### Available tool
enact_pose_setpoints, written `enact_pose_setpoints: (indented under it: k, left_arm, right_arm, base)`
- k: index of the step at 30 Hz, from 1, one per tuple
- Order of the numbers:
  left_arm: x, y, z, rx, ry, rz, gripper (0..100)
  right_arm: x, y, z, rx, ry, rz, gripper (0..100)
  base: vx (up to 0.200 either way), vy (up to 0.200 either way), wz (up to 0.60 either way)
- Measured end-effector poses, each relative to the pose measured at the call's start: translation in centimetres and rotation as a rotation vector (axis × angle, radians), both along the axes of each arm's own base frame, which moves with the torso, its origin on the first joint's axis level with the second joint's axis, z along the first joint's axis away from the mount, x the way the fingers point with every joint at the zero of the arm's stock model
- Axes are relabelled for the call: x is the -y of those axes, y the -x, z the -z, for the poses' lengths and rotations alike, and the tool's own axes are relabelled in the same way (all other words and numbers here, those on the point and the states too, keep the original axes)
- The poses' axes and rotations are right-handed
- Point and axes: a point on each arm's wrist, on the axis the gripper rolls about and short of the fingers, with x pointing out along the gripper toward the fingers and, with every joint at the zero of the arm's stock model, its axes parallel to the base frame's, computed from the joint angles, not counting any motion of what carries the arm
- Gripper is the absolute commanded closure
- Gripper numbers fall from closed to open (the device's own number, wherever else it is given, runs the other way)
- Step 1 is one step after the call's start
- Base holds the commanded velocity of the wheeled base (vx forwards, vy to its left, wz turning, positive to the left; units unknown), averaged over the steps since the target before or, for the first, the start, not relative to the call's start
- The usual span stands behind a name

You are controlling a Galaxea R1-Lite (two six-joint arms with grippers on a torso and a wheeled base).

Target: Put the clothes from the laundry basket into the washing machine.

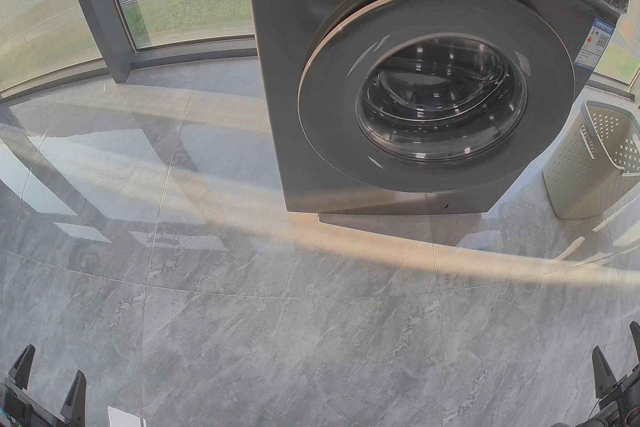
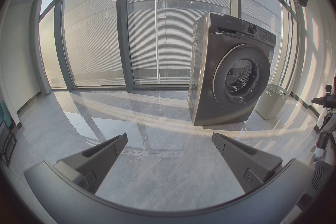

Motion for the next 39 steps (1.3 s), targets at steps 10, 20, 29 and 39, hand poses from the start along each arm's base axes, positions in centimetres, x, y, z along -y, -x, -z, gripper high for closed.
enact_pose_setpoints:
  k: [10,20,29,39]
  left_arm:
    - [0.0,0.0,0.0,0.002,-0.003,0.0,0]
    - [0.0,0.0,0.0,0.001,-0.003,0.0,0]
    - [0.0,0.0,0.0,0.002,-0.006,0.007,0]
    - [0.0,0.0,0.0,0.001,-0.008,0.009,0]
  right_arm:
    - [0.0,0.0,0.1,-0.006,0.005,-0.001,0]
    - [0.0,0.0,-0.1,0.014,0.001,-0.012,0]
    - [-0.2,1.0,-5.2,0.144,-0.056,-0.098,0]
    - [-0.5,-4.3,-8.8,0.009,-0.102,-0.233,0]
  base:
    - [0.0,-0.2,0.0]
    - [0.0,-0.2,0.0]
    - [0.0,-0.022,0.0]
    - [0.0,-0.12,0.0]
